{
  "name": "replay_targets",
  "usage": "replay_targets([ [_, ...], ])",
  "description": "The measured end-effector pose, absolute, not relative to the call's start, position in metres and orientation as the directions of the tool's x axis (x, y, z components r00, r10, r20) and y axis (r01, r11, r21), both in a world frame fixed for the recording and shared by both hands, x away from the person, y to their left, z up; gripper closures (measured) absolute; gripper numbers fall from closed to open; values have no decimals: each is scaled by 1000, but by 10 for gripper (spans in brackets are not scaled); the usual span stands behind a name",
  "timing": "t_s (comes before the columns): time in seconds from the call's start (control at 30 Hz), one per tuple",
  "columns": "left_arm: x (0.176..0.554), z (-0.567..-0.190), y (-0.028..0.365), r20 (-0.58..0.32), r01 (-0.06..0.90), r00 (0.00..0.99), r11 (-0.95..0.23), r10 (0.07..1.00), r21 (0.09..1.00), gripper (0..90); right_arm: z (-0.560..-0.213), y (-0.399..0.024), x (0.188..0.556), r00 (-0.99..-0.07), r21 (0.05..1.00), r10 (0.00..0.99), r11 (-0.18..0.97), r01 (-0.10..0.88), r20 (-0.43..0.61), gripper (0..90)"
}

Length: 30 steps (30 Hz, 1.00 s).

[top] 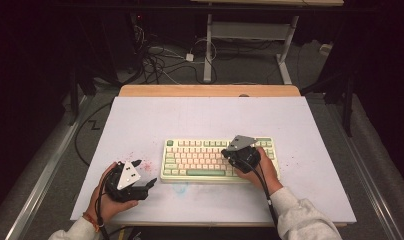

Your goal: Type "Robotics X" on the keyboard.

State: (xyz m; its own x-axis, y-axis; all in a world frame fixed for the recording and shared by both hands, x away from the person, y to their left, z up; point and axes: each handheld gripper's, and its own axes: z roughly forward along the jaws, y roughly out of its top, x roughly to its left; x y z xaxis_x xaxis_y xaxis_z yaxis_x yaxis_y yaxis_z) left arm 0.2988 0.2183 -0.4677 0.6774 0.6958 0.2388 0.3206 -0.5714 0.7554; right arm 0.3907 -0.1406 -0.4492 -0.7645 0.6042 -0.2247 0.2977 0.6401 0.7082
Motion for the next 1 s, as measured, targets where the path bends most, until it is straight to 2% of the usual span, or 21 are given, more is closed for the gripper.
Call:
replay_targets([
  [0.37, 299, -470, 216, 242, 322, 686, -584, 686, 745, 219, -455, -134, 394, -772, 663, 588, 681, 312, -241, 900],
  [0.77, 299, -469, 216, 249, 317, 690, -593, 680, 740, 224, -442, -145, 385, -764, 747, 609, 605, 274, -213, 886],
  [1.0, 300, -471, 215, 254, 321, 693, -604, 675, 729, 224, -431, -154, 378, -750, 787, 629, 562, 256, -205, 840],
])
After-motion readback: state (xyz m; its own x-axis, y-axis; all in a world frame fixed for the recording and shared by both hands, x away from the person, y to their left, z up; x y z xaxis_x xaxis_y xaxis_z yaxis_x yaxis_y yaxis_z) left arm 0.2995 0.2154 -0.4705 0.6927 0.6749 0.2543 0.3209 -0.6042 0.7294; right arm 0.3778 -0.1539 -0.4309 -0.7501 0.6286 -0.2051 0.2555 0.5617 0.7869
